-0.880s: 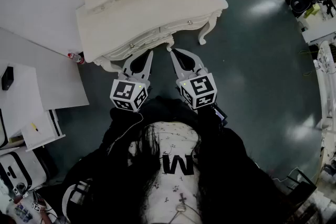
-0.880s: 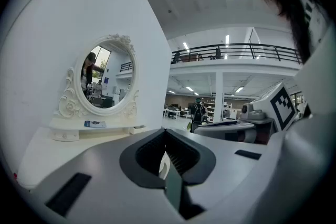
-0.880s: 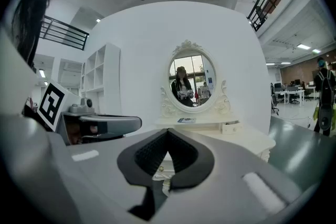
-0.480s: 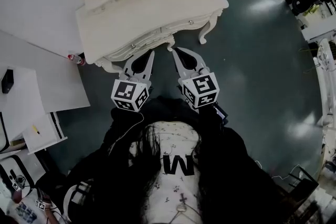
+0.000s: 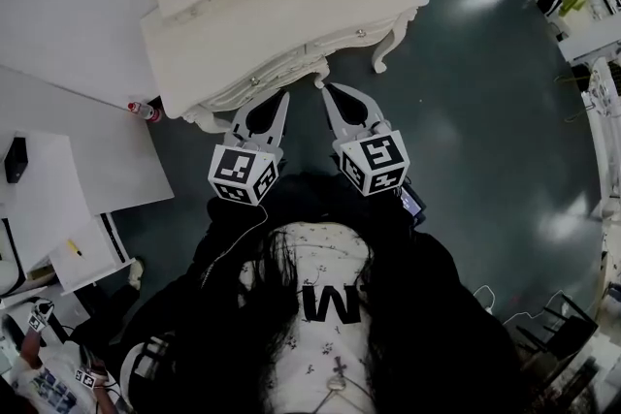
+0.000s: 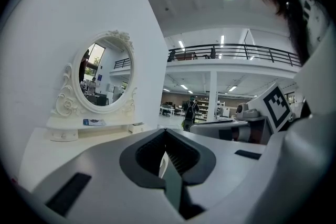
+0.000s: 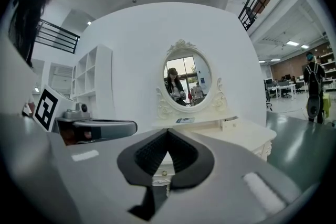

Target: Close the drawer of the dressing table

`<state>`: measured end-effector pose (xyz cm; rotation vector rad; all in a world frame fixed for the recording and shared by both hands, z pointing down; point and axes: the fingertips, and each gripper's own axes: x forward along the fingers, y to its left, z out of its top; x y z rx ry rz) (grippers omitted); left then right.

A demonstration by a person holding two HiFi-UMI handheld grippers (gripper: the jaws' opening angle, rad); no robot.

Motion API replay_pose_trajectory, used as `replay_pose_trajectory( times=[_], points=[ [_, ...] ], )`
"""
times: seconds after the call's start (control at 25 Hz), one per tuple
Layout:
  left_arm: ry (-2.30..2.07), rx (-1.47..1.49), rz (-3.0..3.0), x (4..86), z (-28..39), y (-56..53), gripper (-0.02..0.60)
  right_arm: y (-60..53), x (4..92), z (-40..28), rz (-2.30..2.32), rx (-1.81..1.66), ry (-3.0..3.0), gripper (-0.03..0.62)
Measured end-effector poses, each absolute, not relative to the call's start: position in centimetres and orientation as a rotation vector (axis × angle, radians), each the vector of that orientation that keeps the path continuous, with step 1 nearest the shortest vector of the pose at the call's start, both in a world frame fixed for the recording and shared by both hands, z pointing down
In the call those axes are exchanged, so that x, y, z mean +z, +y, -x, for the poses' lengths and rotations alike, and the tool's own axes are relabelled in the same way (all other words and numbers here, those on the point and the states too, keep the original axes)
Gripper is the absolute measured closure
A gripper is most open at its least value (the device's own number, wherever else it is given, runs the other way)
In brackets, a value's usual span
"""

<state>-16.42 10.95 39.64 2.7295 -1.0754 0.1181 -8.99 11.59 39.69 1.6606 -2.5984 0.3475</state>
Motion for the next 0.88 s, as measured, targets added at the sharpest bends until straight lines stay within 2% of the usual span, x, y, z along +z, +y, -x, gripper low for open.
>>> replay_pose_trajectory(
  times=[0.36, 0.88],
  points=[
    [-1.009, 0.118, -2.716, 41.0, 16.2, 10.6, 0.581, 11.3, 40.9, 9.0, -1.692, 0.389, -2.55, 0.586],
    [-1.013, 0.175, -2.704, 41.8, 11.6, 5.8, 0.581, 6.6, 42.4, 3.7, -1.716, 0.46, -2.545, 0.586]
  ],
)
